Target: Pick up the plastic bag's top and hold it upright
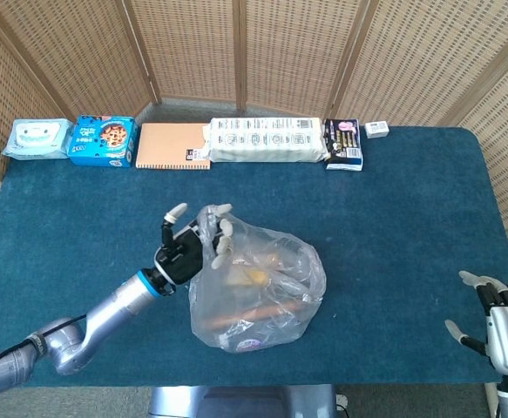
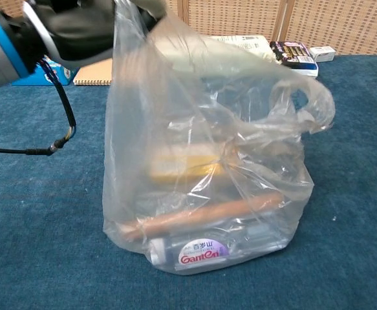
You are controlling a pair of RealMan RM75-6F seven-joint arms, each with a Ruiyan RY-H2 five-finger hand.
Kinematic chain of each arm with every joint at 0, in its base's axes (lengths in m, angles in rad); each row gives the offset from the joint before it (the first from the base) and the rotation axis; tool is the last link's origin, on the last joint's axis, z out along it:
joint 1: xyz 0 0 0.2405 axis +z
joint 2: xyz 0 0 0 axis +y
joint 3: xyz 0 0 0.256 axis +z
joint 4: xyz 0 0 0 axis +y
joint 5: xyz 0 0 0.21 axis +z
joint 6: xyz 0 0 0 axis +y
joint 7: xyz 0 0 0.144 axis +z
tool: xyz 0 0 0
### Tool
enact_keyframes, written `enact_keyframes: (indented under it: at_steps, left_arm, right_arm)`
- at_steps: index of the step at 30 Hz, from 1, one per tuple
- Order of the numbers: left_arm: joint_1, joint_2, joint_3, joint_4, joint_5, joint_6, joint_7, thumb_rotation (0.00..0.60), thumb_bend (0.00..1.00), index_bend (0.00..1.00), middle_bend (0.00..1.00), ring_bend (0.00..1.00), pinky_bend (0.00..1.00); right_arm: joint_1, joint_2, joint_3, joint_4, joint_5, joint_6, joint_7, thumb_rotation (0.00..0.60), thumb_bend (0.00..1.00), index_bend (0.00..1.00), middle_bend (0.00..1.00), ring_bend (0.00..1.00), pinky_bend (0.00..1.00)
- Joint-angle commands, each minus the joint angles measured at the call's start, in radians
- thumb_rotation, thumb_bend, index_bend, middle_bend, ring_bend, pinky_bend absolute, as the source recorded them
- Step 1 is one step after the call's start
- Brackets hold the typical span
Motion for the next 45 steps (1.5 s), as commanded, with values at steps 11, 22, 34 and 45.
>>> enact_keyframes:
  at_steps: [11, 22, 34, 45]
  left_arm:
    - [-0.133, 0.148, 0.139, -0.063, -0.024, 0.213, 0.118, 0.000, 0.38, 0.32, 0.53, 0.63, 0.70]
    - [-0.183, 0.236, 0.162, -0.173, -0.135, 0.173, 0.343, 0.000, 0.38, 0.41, 0.56, 0.63, 0.70]
    - [-0.179, 0.300, 0.144, -0.262, -0.287, 0.136, 0.621, 0.000, 0.38, 0.44, 0.56, 0.63, 0.67]
    - [-0.190, 0.306, 0.130, -0.267, -0.326, 0.113, 0.643, 0.000, 0.38, 0.44, 0.56, 0.63, 0.67]
  right_arm:
    - [0.027, 0.000, 0.014, 0.002, -0.009, -0.020, 0.012, 0.600, 0.17, 0.21, 0.31, 0.24, 0.22]
    - [0.087, -0.016, 0.030, 0.015, -0.030, -0.071, 0.037, 0.600, 0.17, 0.21, 0.31, 0.24, 0.24]
    - [0.158, -0.089, 0.042, 0.100, -0.060, -0.114, 0.085, 0.599, 0.17, 0.21, 0.29, 0.22, 0.24]
    - [0.171, -0.138, 0.028, 0.136, -0.094, -0.089, 0.041, 0.600, 0.14, 0.20, 0.26, 0.21, 0.24]
